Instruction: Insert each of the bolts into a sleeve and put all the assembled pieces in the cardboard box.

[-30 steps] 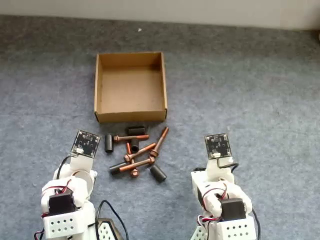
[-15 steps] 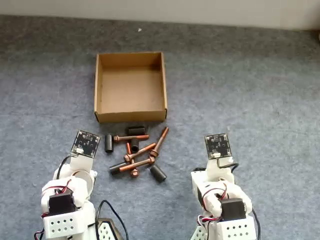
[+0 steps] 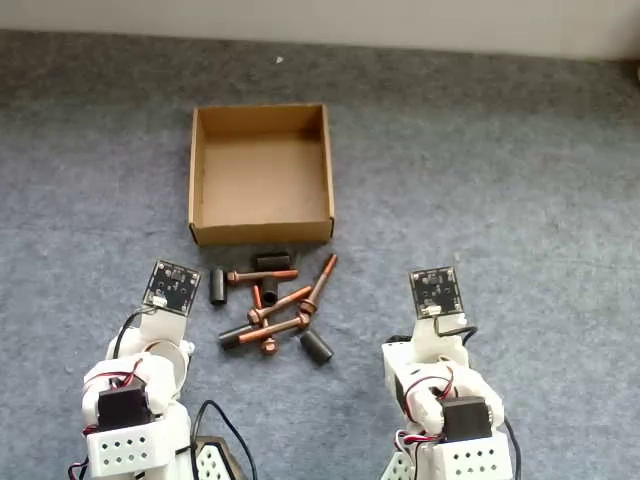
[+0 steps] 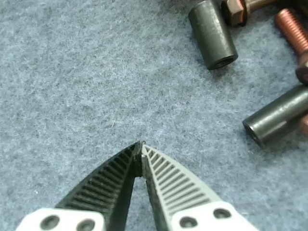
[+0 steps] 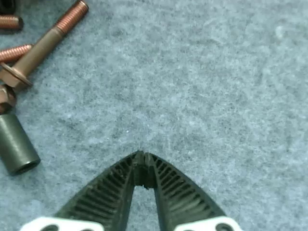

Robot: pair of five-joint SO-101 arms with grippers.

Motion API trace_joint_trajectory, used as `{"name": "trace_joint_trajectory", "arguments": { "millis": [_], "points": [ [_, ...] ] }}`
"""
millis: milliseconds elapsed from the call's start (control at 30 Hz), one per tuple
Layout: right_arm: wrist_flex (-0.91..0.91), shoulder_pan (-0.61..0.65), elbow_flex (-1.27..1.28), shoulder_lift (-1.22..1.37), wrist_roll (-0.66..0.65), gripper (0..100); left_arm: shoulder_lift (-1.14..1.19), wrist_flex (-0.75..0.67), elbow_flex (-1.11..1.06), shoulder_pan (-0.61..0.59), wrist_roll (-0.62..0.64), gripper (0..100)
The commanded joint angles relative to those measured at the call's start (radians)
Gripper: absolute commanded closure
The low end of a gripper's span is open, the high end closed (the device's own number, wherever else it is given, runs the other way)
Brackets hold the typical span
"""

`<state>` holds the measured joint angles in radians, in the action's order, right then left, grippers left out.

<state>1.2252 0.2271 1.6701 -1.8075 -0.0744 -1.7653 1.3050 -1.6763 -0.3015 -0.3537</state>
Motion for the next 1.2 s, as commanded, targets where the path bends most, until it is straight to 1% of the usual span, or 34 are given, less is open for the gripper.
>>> {"name": "trace_joint_trajectory", "arguments": {
  "millis": [0, 133, 233, 367, 400, 533, 667, 733, 833, 1033, 1167],
  "points": [
    [0.012, -0.010, 0.154, 0.001, 0.005, 99.5, -0.005, 0.003, -0.021, -0.008, -0.006, 99],
    [-0.008, -0.012, 0.143, -0.001, 0.003, 99.5, -0.005, 0.003, -0.021, -0.008, -0.006, 99],
    [-0.065, -0.012, 0.097, -0.001, -0.008, 99.5, -0.005, 0.003, -0.021, -0.013, -0.006, 99],
    [-0.151, -0.010, 0.073, -0.001, -0.184, 99.5, -0.005, 0.003, -0.021, -0.010, -0.005, 99],
    [-0.160, -0.007, 0.073, -0.001, -0.198, 99.5, -0.005, 0.005, -0.018, -0.010, -0.005, 99],
    [-0.147, -0.007, -0.019, 0.012, -0.239, 99.5, -0.005, 0.005, -0.013, -0.012, -0.003, 99],
    [-0.050, -0.004, -0.182, 0.013, -0.282, 99.4, -0.005, 0.002, -0.015, -0.013, -0.003, 99],
    [-0.013, 0.018, -0.262, 0.025, -0.285, 97.1, -0.005, 0.002, -0.018, -0.013, -0.003, 99],
    [0.001, 0.054, -0.354, 0.128, -0.285, 95.4, -0.007, 0.002, -0.019, -0.013, -0.003, 99],
    [0.005, 0.122, -0.608, 0.501, -0.275, 95.3, -0.007, 0.002, -0.021, -0.015, -0.003, 99],
    [0.016, 0.200, -0.742, 0.713, -0.203, 93.7, -0.007, 0.000, -0.021, -0.015, -0.003, 99]
  ]
}}
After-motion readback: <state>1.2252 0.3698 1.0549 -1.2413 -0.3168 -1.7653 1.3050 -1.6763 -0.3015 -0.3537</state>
